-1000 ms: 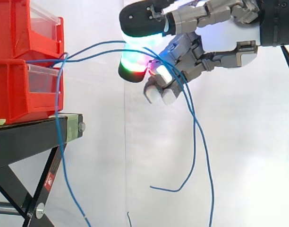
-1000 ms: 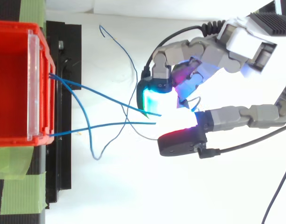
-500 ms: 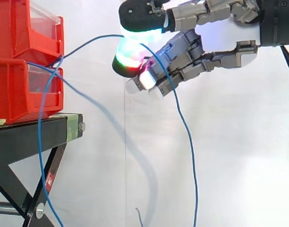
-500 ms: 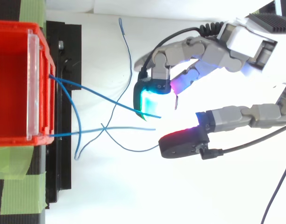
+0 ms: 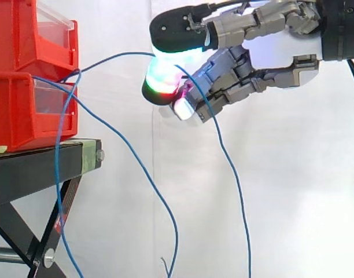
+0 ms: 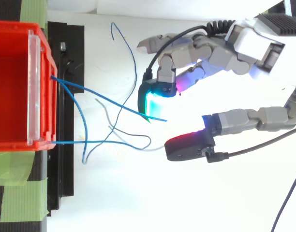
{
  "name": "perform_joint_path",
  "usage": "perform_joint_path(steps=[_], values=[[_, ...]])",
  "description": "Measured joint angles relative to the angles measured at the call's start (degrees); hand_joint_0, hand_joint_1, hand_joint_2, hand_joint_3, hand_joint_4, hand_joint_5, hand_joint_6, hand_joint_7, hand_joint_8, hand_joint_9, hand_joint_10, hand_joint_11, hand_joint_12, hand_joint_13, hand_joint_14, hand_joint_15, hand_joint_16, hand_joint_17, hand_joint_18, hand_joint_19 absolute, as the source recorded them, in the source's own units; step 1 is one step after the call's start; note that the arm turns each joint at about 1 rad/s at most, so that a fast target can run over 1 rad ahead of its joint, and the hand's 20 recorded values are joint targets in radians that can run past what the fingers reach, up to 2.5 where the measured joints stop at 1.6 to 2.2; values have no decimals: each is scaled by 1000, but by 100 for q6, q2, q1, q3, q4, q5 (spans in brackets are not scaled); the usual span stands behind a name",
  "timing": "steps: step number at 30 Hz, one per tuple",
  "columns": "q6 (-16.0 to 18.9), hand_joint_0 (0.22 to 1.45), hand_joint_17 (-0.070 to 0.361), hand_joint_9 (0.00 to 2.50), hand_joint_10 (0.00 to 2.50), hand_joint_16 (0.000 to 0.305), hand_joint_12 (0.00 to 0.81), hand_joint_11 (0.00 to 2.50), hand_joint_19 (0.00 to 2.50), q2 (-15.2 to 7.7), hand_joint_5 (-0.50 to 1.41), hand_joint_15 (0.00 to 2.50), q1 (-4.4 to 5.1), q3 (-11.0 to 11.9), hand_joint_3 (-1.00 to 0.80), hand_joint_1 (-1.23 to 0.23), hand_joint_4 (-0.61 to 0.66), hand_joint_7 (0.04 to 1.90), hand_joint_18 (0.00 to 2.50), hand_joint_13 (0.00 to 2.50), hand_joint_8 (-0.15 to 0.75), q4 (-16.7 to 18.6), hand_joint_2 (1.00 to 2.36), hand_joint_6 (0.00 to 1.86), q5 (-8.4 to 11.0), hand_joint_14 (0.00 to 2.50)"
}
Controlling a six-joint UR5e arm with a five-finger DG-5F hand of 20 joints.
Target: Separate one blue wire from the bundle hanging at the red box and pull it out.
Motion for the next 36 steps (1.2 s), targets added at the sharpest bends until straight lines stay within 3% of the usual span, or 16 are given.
perform_joint_path(steps=[14,21,36], values=[[78,625,113,766,19,50,362,725,522,0,-125,279,31,-5,-56,-712,111,1271,318,259,310,-387,1032,733,9,11],[235,625,113,774,20,50,362,714,529,1,-126,289,100,-33,-55,-712,111,1264,342,269,312,-715,1032,735,143,11],[785,626,113,779,19,50,364,727,536,8,-128,291,329,-667,-58,-711,108,1259,347,278,315,-376,1032,736,385,11]])
